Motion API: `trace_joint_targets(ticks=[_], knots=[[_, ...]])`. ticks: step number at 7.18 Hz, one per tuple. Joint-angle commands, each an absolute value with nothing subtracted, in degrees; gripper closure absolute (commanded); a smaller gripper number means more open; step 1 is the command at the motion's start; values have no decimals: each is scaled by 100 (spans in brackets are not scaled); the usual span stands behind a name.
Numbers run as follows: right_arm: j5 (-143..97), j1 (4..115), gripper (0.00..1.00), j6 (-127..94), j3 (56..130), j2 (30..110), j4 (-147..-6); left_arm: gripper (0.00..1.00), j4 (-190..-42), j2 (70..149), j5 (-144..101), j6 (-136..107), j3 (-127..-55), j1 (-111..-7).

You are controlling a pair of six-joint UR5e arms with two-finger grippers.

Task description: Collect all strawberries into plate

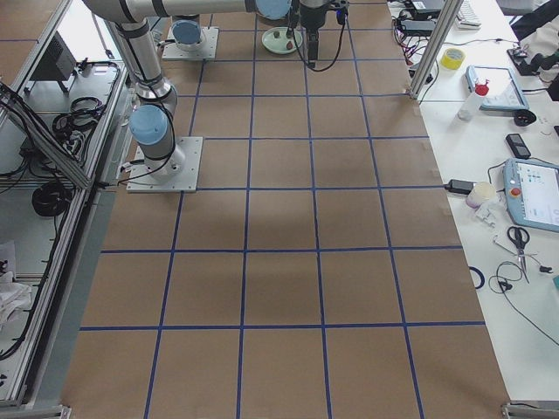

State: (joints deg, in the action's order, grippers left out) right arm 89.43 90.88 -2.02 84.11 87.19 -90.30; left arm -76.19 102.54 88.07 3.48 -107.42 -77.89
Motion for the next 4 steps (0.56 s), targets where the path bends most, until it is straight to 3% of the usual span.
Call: trace_joint_targets(ticks=[1,4], knots=[[8947,9088,0,-202,8411,8719,-9026,0,-7855,9881,8807,499,-10216,-7936],[8947,9088,0,-202,8411,8719,-9026,0,-8297,9169,8850,1378,-9695,-8112]])
